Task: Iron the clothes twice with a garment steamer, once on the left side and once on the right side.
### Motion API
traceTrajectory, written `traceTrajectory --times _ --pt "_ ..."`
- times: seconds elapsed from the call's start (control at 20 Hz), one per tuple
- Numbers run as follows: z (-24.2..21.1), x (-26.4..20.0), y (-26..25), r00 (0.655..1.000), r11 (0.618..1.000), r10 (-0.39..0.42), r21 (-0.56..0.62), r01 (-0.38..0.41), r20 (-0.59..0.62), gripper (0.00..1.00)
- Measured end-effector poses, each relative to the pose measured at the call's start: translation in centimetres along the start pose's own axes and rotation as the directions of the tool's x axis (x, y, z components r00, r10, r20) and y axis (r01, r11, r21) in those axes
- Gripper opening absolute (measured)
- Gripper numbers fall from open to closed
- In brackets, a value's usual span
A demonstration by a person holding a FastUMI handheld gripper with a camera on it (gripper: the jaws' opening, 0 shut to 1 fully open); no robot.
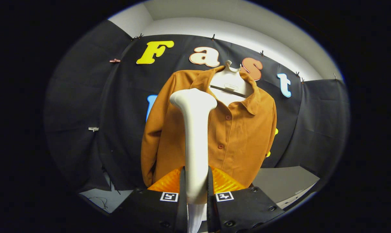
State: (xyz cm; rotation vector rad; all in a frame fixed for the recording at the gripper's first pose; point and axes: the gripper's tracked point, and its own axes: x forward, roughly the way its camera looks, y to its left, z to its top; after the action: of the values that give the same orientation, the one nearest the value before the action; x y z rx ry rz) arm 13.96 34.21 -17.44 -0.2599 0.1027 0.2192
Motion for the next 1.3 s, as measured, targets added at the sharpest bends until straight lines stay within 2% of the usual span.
traceTrajectory --times 0.4,0.75,1.3 --pt "-3.8 2.9 -0.4 0.995 0.989 -0.091 -0.123 0.084 -0.050 0.27" --pt "-8.2 4.2 -0.3 0.985 0.994 -0.069 -0.094 0.054 -0.157 0.27" --pt "-15.0 2.8 -0.2 0.954 0.997 -0.051 -0.071 0.032 -0.294 0.27"
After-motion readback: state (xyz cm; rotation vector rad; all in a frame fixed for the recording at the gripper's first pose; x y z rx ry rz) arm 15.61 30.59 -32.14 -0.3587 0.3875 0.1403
